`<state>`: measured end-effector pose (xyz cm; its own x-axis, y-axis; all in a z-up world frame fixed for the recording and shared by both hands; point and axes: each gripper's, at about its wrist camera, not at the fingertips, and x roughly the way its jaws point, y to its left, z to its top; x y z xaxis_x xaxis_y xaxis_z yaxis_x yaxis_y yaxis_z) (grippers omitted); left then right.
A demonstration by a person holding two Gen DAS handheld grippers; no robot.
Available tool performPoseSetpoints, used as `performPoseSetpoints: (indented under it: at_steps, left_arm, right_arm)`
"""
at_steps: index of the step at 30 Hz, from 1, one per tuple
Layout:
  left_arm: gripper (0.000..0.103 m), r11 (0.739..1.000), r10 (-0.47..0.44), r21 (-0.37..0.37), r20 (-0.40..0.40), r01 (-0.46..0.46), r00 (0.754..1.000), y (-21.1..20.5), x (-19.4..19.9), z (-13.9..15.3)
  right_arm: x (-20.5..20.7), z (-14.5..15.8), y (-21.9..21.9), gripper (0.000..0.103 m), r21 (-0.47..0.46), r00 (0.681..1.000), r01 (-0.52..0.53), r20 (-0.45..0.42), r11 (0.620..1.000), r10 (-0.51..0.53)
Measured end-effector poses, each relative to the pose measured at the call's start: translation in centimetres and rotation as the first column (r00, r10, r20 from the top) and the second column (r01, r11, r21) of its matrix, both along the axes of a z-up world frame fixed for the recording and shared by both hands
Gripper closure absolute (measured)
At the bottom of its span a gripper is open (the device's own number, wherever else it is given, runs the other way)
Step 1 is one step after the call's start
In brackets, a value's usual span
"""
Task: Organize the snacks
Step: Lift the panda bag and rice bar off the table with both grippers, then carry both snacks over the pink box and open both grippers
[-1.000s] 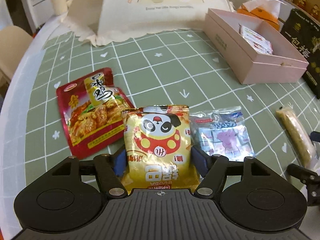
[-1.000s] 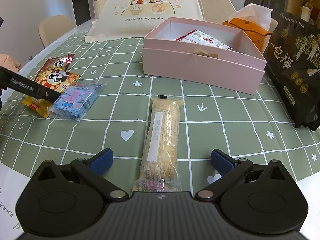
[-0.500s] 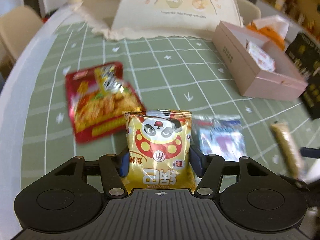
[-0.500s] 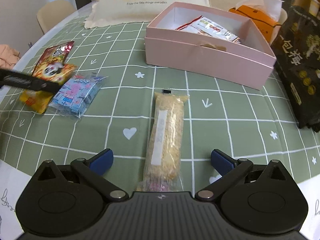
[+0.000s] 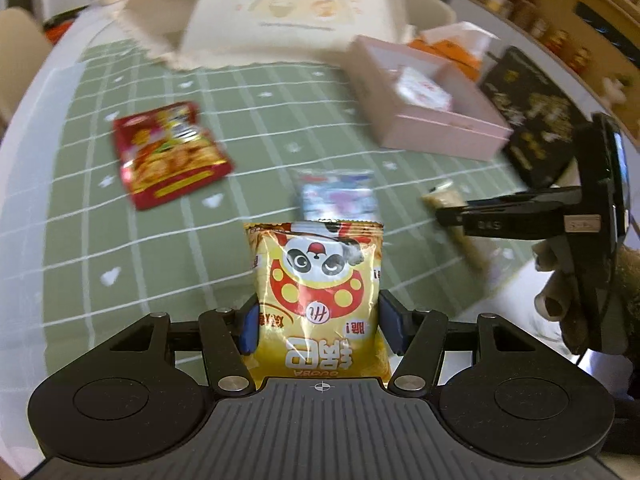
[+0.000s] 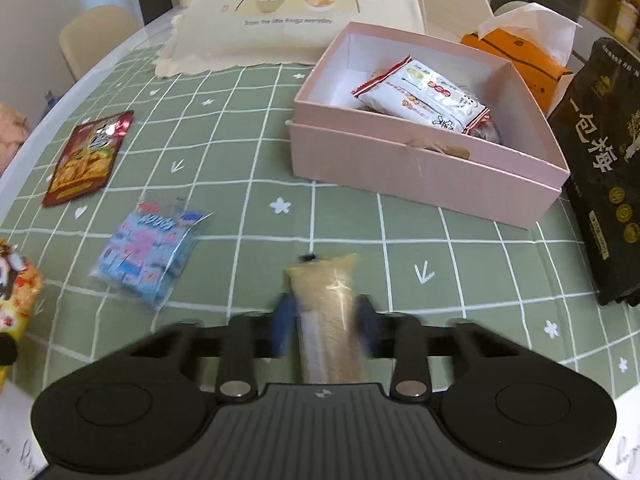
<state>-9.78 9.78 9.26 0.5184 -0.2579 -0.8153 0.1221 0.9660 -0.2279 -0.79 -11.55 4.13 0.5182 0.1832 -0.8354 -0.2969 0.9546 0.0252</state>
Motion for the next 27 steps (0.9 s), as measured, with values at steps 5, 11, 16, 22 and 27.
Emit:
performPoseSetpoints:
  at_steps: [5,11,16,22,27]
  left_arm:
    - [0.04,0.994,-0.1,-0.036,0.042,0.101,0.994,-2.8,1.0,1.5]
    - [0.039,0.967,-0.193,-0.138,0.161,0.216,0.968,-5.2,4.8,5.9]
    - [0.039,0.955,-0.203,-0.137,0.341,0.263,0.918,-7.1,10.2,12.2]
    - [0.039,0.959,-0.155,-0.171,0.344,0.224,0.926,-10.6,17.0,12.4]
    - [0.039,0.962,-0.16,-0.181,0.238,0.205,0.958,-13.2,22.1,7.9]
  right_arm:
    - [-2.9,4.3,-3.4,0.075,0.073,0.998,0.046,0.042,0.996,-0.049]
    - [-5.0,13.5,-7.8,0.075,0.161,0.97,0.089,0.21,0.983,-0.122]
    - [-4.8,21.6,-10.0,0.075,0.196,0.903,0.068,0.405,0.978,-0.144]
    - [-2.8,23.9,-11.8,0.075,0.187,0.873,0.06,0.466,0.98,-0.142]
    - [-1.0,21.3,-13.1,0.075,0.187,0.905,0.066,0.402,0.98,-0.137]
